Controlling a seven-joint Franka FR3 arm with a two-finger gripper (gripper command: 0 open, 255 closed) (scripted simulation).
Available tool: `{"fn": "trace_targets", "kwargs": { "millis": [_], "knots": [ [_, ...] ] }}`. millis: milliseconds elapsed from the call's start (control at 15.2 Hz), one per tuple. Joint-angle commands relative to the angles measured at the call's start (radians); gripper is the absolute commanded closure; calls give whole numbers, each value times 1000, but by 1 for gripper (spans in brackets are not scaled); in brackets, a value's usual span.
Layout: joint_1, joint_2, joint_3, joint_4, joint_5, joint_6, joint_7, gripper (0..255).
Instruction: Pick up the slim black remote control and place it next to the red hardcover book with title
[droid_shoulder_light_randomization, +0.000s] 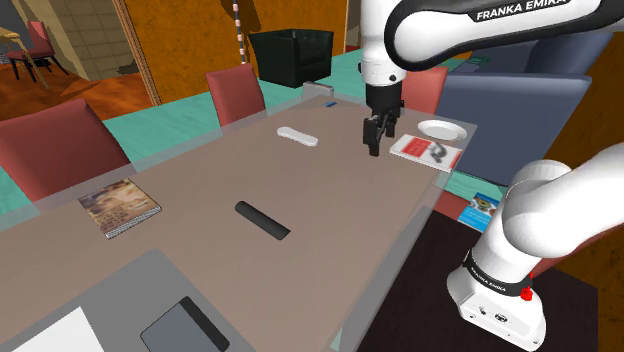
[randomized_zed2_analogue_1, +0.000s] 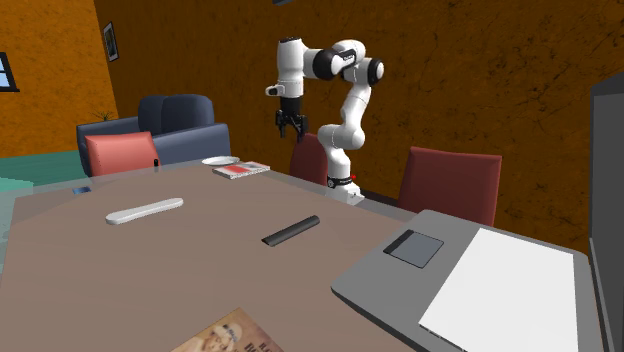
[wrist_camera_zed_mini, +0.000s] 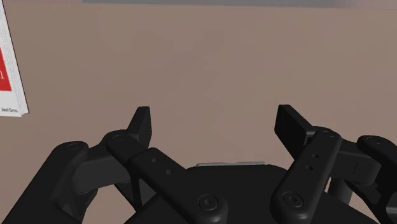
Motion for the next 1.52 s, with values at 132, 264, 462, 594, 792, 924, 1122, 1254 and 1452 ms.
{"fn": "trace_targets", "kwargs": {
  "millis": [132,264,462,594,792,924,1122,1254,1452],
  "knots": [
    [13,106,57,21,29,99,80,0],
    [18,166,86,39,37,146,122,0],
    [23,260,128,76,39,212,185,0],
    [26,327,154,108,34,252,228,0],
    [30,432,191,165,14,306,296,0],
    [35,504,213,209,-6,336,343,0],
    [46,616,238,286,-48,373,415,0],
    [58,693,249,344,-81,390,463,0],
    [84,809,257,441,-134,406,531,0]
  ]
}}
